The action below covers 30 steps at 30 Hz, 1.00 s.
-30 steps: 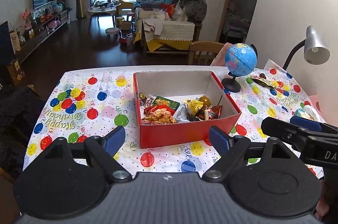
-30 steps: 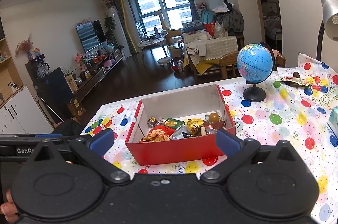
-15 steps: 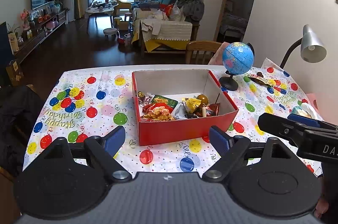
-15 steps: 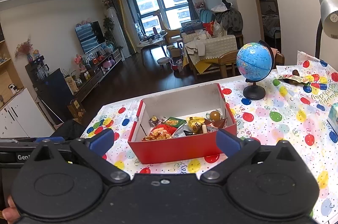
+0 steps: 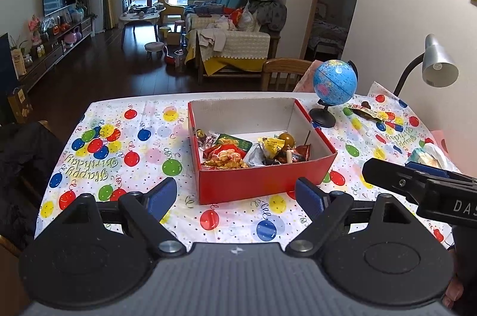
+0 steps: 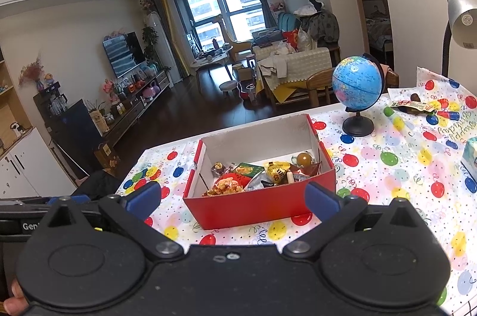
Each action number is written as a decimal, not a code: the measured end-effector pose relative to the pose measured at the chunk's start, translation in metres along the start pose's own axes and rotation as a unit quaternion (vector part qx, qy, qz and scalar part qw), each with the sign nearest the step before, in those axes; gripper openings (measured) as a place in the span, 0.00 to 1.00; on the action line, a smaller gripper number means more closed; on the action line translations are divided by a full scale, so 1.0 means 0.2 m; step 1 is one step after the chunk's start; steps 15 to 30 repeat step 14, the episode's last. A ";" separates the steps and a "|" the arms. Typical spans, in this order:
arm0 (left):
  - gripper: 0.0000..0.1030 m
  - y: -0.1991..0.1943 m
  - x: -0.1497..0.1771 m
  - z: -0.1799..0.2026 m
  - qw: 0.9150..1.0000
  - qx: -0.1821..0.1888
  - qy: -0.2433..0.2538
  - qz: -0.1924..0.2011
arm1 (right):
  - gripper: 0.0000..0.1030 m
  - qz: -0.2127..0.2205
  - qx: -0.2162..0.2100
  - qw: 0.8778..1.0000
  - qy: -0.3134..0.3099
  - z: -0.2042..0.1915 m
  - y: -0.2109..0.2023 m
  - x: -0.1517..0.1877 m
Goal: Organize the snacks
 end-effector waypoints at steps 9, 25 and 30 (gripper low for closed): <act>0.84 -0.02 0.03 -0.02 1.000 0.017 -0.004 -0.003 | 1.00 -0.001 0.002 1.000 0.002 -0.02 -0.01 0.02; 0.84 -0.03 0.05 -0.05 1.000 0.016 -0.007 -0.007 | 1.00 -0.002 0.005 1.000 0.004 -0.07 -0.03 0.06; 0.84 -0.03 0.05 -0.05 1.000 0.016 -0.007 -0.007 | 1.00 -0.002 0.005 1.000 0.004 -0.07 -0.03 0.06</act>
Point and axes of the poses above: each gripper's, at about its wrist camera, not at the fingertips, and y roughly the way its jaws point, z to its right, x to its underside, the point moved 7 cm from there along y, roughly the way its jaws point, and after that the axes turned 3 degrees about -y, right-handed, at the moved point
